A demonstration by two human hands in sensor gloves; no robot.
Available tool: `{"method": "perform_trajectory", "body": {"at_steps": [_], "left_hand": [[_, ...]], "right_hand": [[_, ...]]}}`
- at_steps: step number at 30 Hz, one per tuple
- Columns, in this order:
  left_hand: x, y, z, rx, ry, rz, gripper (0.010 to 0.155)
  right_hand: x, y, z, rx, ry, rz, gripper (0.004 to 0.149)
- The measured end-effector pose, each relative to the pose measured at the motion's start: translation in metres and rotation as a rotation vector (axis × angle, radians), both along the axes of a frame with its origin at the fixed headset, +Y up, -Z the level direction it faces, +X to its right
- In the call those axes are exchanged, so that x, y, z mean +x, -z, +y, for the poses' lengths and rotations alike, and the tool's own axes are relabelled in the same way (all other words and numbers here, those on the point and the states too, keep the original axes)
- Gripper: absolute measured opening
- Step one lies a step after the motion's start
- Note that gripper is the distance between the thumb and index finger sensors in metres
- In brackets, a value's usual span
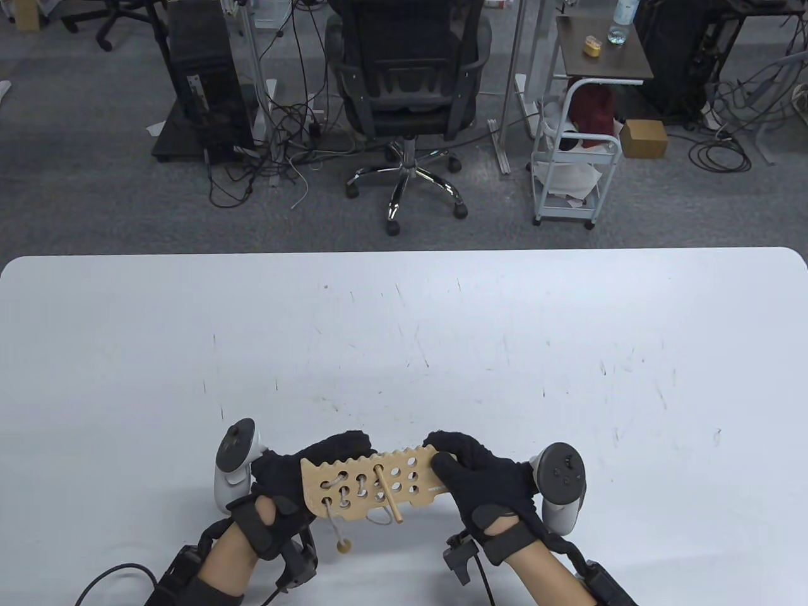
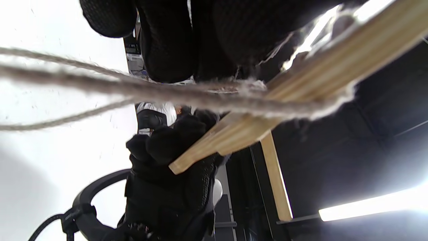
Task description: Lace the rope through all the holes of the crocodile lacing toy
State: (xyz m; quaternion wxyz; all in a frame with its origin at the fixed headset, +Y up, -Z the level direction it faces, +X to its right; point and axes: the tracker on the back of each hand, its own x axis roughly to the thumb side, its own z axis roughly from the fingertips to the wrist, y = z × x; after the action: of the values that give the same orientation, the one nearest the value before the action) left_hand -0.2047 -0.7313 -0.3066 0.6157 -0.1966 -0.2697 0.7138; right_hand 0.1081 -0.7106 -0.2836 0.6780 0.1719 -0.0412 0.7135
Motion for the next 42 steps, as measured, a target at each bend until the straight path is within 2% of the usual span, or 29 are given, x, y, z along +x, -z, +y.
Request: {"method": "perform_trajectory", "body": {"at_steps": [18,23,28,42], "left_hand": [[-0.032,0.007,-0.001,-0.015,-0.036,0.290,0.063],[-0.035,0.001,0.011,0.128,0.091,0.387,0.066],[-0.027,-0.011,0.027,0.343,0.270,0.474,0.071],[-0.005,-0.033,0.044,0.610,0.553,0.556,0.066]], "right_hand": [[0.014,0.008,-0.005,-0.027,-0.013,-0.096,0.046],[0.017,0.011,-0.008,-0.032,-0.034,-0.122,0.046],[0.020,0.014,-0.012,-0.047,-0.047,-0.144,0.046],[0.015,0.013,-0.015,-0.060,-0.083,-0.143,0.046]]}}
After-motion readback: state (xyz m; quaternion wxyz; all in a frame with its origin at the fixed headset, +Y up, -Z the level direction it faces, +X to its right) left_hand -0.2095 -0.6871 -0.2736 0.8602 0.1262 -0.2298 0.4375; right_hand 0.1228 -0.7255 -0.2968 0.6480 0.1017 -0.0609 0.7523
